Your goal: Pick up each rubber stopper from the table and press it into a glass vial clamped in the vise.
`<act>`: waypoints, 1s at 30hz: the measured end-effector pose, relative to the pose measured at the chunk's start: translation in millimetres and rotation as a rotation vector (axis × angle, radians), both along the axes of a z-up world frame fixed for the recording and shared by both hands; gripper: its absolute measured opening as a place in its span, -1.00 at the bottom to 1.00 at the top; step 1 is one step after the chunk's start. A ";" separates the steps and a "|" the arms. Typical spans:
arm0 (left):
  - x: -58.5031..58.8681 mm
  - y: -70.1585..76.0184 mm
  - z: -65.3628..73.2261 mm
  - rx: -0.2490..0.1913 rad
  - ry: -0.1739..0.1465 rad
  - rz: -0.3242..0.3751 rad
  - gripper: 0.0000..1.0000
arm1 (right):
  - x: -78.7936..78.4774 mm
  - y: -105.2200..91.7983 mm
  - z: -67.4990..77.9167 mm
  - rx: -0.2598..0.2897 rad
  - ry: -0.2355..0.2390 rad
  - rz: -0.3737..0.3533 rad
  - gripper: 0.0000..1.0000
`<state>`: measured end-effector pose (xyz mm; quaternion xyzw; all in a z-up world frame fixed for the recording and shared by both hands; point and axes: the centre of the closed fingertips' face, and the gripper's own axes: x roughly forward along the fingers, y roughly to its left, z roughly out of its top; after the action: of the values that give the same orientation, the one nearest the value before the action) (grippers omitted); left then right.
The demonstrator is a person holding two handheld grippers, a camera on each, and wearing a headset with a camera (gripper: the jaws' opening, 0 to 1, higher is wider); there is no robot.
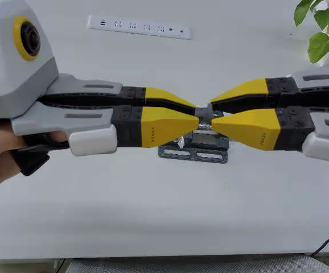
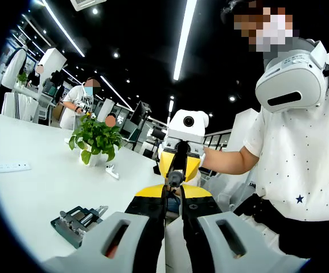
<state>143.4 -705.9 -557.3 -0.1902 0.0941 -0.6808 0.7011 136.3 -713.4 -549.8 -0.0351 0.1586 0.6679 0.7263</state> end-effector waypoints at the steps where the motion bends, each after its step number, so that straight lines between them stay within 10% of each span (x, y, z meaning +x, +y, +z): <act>1: 0.0 0.8 -2.3 0.009 0.000 0.002 -0.82 | 1.8 -0.7 -0.3 -0.005 -0.002 -0.004 -0.88; 16: 14.7 13.6 -46.6 0.193 -0.076 0.128 -0.28 | 45.0 -11.8 -43.9 -0.199 0.038 -0.102 -0.88; 30: 30.8 26.4 -99.7 0.364 -0.127 0.226 0.43 | 90.1 -17.6 -111.2 -0.583 -0.025 -0.098 -0.88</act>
<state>174.2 -679.5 -657.1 -0.0263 0.1490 -0.5802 0.8003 226.4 -731.0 -661.0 -0.2428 0.3365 0.5577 0.7189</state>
